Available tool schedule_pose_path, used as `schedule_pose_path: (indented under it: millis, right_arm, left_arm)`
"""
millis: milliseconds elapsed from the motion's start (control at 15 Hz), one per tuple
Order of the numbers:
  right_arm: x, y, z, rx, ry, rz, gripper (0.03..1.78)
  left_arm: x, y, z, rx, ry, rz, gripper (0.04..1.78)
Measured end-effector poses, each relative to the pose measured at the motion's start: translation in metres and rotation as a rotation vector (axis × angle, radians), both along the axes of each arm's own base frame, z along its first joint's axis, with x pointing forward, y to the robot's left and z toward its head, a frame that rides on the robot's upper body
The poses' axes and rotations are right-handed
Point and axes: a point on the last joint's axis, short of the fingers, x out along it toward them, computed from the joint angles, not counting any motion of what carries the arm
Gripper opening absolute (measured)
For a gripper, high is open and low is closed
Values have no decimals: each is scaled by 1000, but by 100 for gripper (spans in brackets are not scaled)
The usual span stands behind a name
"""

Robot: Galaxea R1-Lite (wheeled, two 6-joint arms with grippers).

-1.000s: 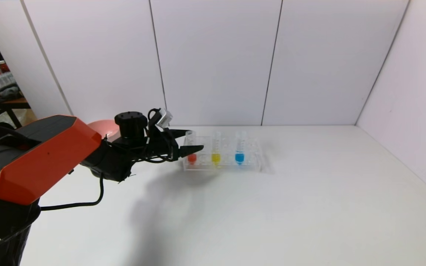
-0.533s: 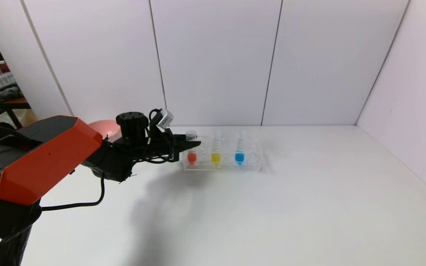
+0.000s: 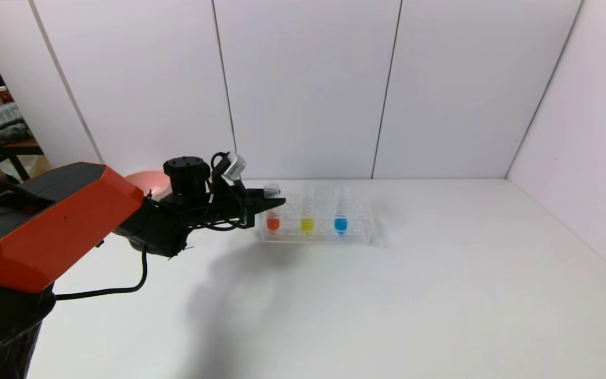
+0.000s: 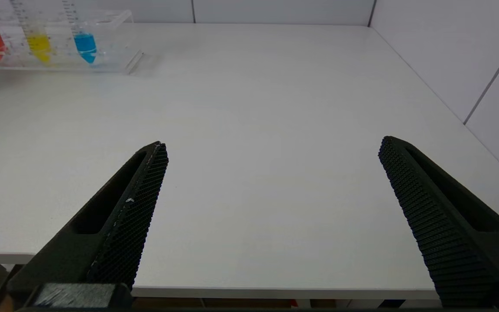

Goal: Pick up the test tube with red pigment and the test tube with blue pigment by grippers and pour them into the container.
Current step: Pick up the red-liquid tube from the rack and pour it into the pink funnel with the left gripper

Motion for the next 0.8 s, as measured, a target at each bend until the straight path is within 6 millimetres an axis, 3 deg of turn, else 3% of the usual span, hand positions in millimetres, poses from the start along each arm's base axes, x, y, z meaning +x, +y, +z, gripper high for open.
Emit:
schedule_pose_path:
  millis: [800]
  right_arm:
    - [0,0,0,0,0,0,177]
  left_arm:
    - [-20,13,71,-34,-47,24,46]
